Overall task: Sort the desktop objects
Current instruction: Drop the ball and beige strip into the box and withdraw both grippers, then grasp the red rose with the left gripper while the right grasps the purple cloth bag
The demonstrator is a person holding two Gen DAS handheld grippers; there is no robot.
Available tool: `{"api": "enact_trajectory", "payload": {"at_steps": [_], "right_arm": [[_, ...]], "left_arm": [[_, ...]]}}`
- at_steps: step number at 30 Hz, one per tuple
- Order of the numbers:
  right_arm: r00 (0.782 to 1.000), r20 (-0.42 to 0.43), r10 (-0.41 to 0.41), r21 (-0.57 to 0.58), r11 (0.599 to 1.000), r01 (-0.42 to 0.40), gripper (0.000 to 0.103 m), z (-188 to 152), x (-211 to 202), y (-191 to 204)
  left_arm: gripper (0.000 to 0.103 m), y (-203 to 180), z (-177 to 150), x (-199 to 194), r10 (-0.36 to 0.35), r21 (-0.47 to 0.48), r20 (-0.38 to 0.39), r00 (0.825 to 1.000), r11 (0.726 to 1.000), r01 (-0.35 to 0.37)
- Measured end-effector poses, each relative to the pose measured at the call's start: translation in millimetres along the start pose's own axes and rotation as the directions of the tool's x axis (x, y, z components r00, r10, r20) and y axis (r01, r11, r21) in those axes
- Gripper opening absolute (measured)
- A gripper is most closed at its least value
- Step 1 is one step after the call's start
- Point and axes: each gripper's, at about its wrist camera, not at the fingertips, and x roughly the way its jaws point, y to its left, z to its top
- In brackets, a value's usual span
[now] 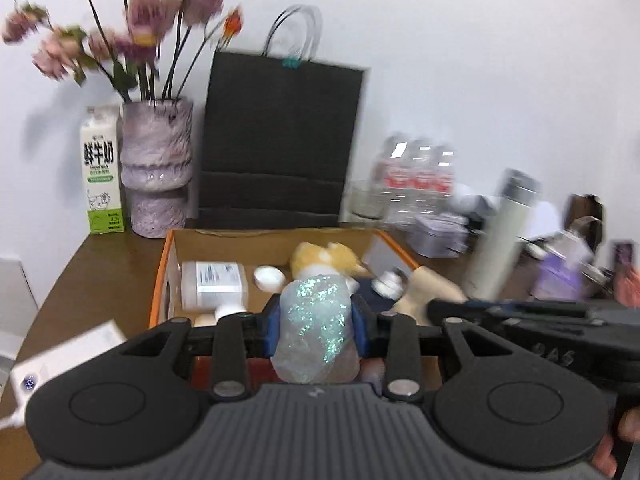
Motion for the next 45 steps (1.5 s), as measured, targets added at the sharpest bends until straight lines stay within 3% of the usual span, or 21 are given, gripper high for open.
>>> {"api": "enact_trajectory", "payload": {"at_steps": [2,3,5,8,10,11,12,13,14,16,18,21,24,27,28,29,33,36,38,41,45], "right_arm": [[0.996,-0.089,-0.030,0.082,0.996,0.037,0.009,19,56,-17],[0.990,-0.136,-0.044,0.118,0.991,0.060,0.009,22,78,-24],[0.973,-0.229,-0.043,0.178,0.980,0.085,0.010,22,120,-38],[0.944,-0.328,-0.033,0.218,0.970,0.109,0.021,16,155,-46],[0.931,-0.363,-0.046,0.198,0.972,0.125,0.028,13,162,-45],[0.932,-0.360,-0.051,0.187,0.974,0.126,0.039,14,160,-44],[0.936,-0.348,-0.058,0.178,0.976,0.127,0.047,14,155,-43],[0.940,-0.334,-0.070,0.168,0.977,0.133,0.061,17,148,-43],[0.943,-0.320,-0.088,0.157,0.977,0.144,0.066,22,142,-43],[0.947,-0.294,-0.129,0.122,0.978,0.172,0.065,34,125,-39],[0.955,-0.259,-0.147,0.085,0.981,0.174,0.068,45,106,-33],[0.965,-0.202,-0.167,0.017,0.985,0.174,0.079,56,78,-23],[0.970,-0.162,-0.183,-0.041,0.983,0.179,0.080,56,58,-11],[0.977,-0.125,-0.173,-0.072,0.984,0.165,0.083,30,29,-5],[0.978,-0.119,-0.172,-0.079,0.983,0.164,0.083,16,17,-4],[0.978,-0.116,-0.174,-0.085,0.983,0.165,0.083,2,6,-2],[0.978,-0.101,-0.180,-0.107,0.980,0.170,0.085,-72,-39,5],[0.977,-0.133,-0.166,-0.121,0.981,0.150,0.086,-126,-61,9],[0.975,-0.154,-0.159,-0.132,0.981,0.140,0.086,-149,-70,9],[0.970,-0.151,-0.190,-0.148,0.975,0.167,0.087,-170,-80,10],[0.972,-0.132,-0.194,-0.118,0.977,0.179,0.089,-184,-90,8]], "left_arm": [[0.036,12,15,50,-0.049,-0.040,-0.099,0.994,0.998,0.046],[0.038,20,17,72,-0.043,-0.094,-0.138,0.989,0.995,0.031],[0.041,33,17,110,-0.053,-0.113,-0.211,0.976,0.993,0.030],[0.047,45,11,132,0.007,-0.122,-0.281,0.960,0.992,-0.043],[0.067,52,11,128,-0.004,-0.113,-0.306,0.952,0.993,-0.032],[0.092,59,13,122,-0.018,-0.131,-0.316,0.948,0.991,-0.025],[0.101,64,16,114,-0.046,-0.144,-0.327,0.944,0.990,-0.001],[0.100,68,19,104,-0.063,-0.135,-0.325,0.944,0.991,0.019],[0.101,70,24,93,-0.049,-0.114,-0.315,0.948,0.993,0.014],[0.101,70,36,69,-0.004,-0.067,-0.301,0.954,0.998,-0.016],[0.103,68,48,43,-0.012,-0.046,-0.289,0.957,0.999,-0.001],[0.103,59,63,7,0.003,0.024,-0.236,0.972,1.000,0.003],[0.103,48,60,-19,0.078,0.071,-0.188,0.979,0.995,-0.065],[0.103,37,24,-38,0.218,0.066,-0.142,0.966,0.975,-0.211],[0.103,32,8,-44,0.236,0.055,-0.133,0.963,0.971,-0.231],[0.103,27,-14,-53,0.228,0.026,-0.126,0.965,0.974,-0.227],[0.103,10,-101,-86,0.091,-0.107,-0.087,0.992,0.989,-0.100],[0.103,-12,-160,-104,0.130,-0.088,-0.014,0.991,0.988,-0.130],[0.103,-24,-185,-108,0.172,-0.036,0.006,0.985,0.985,-0.171],[0.103,-34,-206,-102,0.194,0.026,-0.037,0.980,0.981,-0.193],[0.103,-33,-214,-100,0.202,0.021,-0.075,0.977,0.979,-0.201]]}}
